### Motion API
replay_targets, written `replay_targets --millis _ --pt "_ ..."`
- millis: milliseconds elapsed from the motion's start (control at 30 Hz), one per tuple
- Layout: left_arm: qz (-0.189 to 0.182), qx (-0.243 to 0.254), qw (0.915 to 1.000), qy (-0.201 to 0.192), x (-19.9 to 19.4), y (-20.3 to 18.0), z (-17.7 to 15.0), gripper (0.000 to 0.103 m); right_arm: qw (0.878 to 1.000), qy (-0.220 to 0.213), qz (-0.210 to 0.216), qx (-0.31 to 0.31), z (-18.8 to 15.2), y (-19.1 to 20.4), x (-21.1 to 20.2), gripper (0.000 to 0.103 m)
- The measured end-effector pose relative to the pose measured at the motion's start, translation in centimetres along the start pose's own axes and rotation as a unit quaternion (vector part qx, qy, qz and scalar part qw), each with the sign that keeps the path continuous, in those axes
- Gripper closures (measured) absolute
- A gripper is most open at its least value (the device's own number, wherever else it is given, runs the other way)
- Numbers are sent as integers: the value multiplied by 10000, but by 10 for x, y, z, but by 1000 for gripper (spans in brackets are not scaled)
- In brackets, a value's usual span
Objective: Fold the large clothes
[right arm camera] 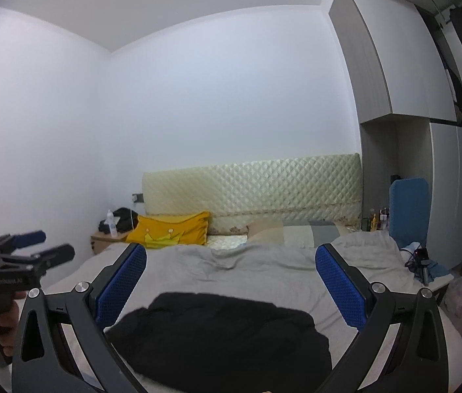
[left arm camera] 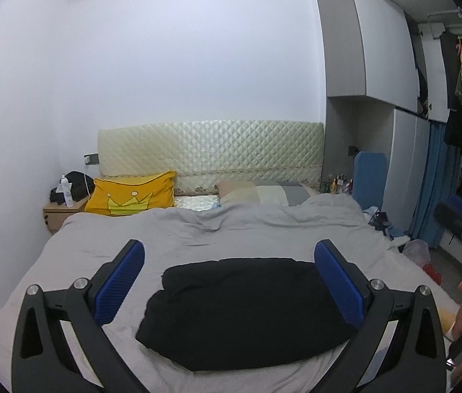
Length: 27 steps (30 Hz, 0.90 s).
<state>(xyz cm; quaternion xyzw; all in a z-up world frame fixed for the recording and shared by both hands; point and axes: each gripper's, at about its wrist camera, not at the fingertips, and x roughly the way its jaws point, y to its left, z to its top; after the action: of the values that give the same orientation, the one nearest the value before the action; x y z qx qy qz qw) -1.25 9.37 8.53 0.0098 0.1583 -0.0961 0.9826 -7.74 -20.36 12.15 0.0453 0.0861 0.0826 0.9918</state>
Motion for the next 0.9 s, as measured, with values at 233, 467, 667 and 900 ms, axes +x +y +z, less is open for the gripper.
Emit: replay_targets --millis 233,467,667,900 --pt "-2 -131 9998 180 -5 -4 -28 0 9997 219 -79 1 -34 11 -18 0" --pt "139 -270 9981 529 -2 -4 -53 0 9986 527 -28 68 -60 20 -21 0" --pt "195 -344 9955 862 3 -3 -76 0 9959 900 -62 105 -91 27 -17 0" --pt "190 -367 9914 1239 13 -7 -100 0 9919 1246 -104 205 -118 28 -9 0"
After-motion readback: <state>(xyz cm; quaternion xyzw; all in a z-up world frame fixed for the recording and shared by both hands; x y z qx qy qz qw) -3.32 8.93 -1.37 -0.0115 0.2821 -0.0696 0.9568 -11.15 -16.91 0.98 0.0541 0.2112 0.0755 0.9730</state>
